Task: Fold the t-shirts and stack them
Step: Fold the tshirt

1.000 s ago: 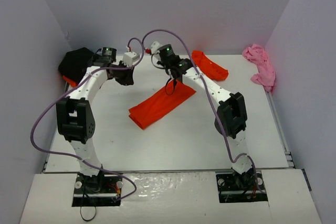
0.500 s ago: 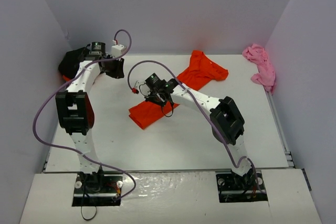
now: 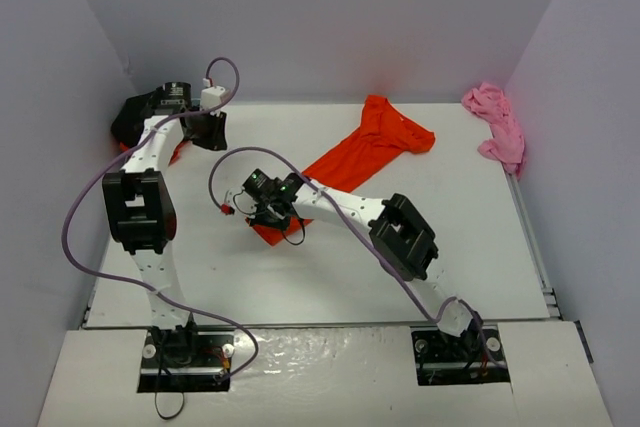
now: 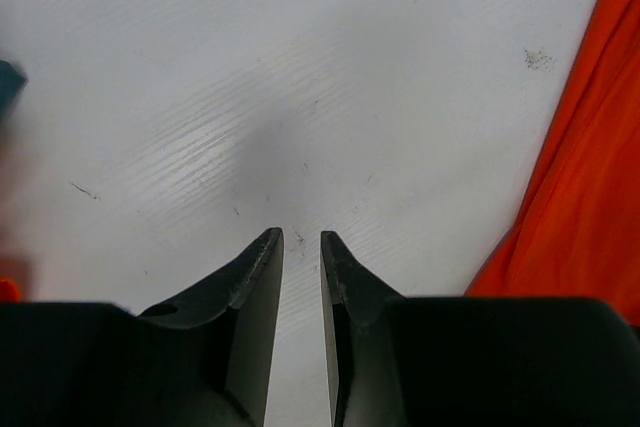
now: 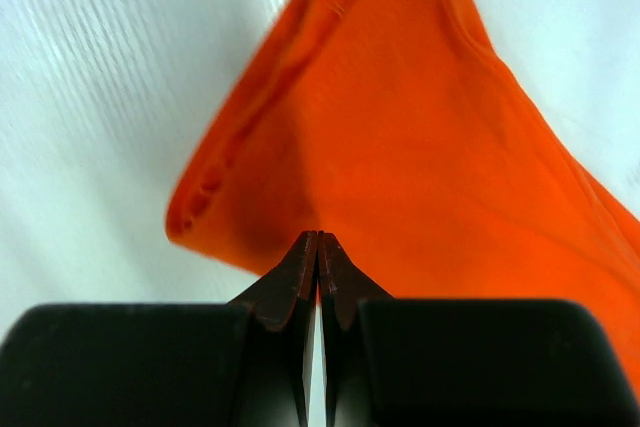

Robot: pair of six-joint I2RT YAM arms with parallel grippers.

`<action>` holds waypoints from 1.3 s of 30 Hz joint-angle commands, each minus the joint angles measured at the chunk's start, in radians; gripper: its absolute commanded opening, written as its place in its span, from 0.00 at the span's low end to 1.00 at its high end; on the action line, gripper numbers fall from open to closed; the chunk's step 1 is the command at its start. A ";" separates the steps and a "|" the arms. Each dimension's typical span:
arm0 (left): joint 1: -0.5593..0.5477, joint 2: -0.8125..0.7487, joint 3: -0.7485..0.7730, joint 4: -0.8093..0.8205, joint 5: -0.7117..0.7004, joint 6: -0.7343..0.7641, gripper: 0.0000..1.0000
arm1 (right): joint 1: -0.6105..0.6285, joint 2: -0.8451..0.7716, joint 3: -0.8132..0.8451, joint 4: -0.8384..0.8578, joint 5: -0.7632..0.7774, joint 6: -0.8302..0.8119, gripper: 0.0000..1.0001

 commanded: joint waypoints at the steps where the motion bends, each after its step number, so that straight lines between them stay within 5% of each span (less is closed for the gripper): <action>1: 0.017 -0.020 0.071 0.011 0.012 -0.004 0.19 | 0.016 0.082 0.107 -0.041 -0.038 0.009 0.00; 7: 0.018 -0.017 0.072 0.004 0.019 0.005 0.21 | 0.034 0.144 0.137 -0.144 -0.104 -0.006 0.00; 15: 0.017 -0.013 0.079 -0.013 0.016 0.035 0.21 | 0.041 -0.021 -0.221 -0.304 -0.208 -0.164 0.00; 28: -0.003 -0.024 0.094 -0.041 0.045 0.067 0.21 | -0.043 -0.258 -0.635 -0.420 0.035 -0.200 0.00; 39: -0.027 -0.092 0.026 0.000 0.037 0.086 0.21 | -0.047 -0.424 -0.668 -0.332 0.174 -0.126 0.00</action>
